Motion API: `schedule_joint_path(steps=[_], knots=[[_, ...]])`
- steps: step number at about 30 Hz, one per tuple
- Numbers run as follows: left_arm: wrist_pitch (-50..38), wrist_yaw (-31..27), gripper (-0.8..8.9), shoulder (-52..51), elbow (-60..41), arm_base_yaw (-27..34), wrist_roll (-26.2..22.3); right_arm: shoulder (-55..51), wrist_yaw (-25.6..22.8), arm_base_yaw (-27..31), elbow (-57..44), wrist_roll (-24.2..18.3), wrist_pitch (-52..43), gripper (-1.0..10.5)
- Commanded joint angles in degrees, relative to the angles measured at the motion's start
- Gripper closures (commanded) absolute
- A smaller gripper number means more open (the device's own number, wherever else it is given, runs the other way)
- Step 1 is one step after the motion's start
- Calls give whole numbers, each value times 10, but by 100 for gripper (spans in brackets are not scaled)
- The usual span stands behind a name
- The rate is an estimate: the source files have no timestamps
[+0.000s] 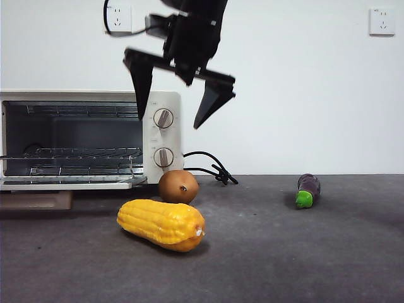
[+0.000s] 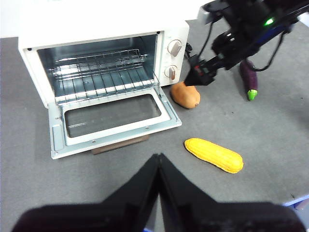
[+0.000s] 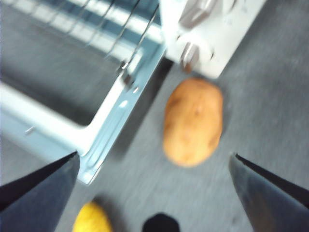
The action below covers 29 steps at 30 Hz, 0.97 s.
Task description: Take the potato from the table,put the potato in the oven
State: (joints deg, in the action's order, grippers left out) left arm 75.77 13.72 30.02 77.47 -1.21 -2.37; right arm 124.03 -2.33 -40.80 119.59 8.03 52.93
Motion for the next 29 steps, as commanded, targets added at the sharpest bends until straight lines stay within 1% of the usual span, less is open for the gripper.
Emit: schedule_joint_path(steps=[1,8,21,24,29], knots=[[-3,2,819,0,-2,-8,7,21,-4,1,2,-8,-24,307],[-3,2,819,0,-2,-17,8,45,-23,4,2,-10,-75,308],[-3,2,819,0,-2,-34,7,99,-35,15,2,-12,-105,312],[-3,2,819,0,-2,-34,7,111,-48,17,2,-11,-108,312],[-3,-3,819,0,-2,-34,4,120,-51,23,2,-5,-106,317]])
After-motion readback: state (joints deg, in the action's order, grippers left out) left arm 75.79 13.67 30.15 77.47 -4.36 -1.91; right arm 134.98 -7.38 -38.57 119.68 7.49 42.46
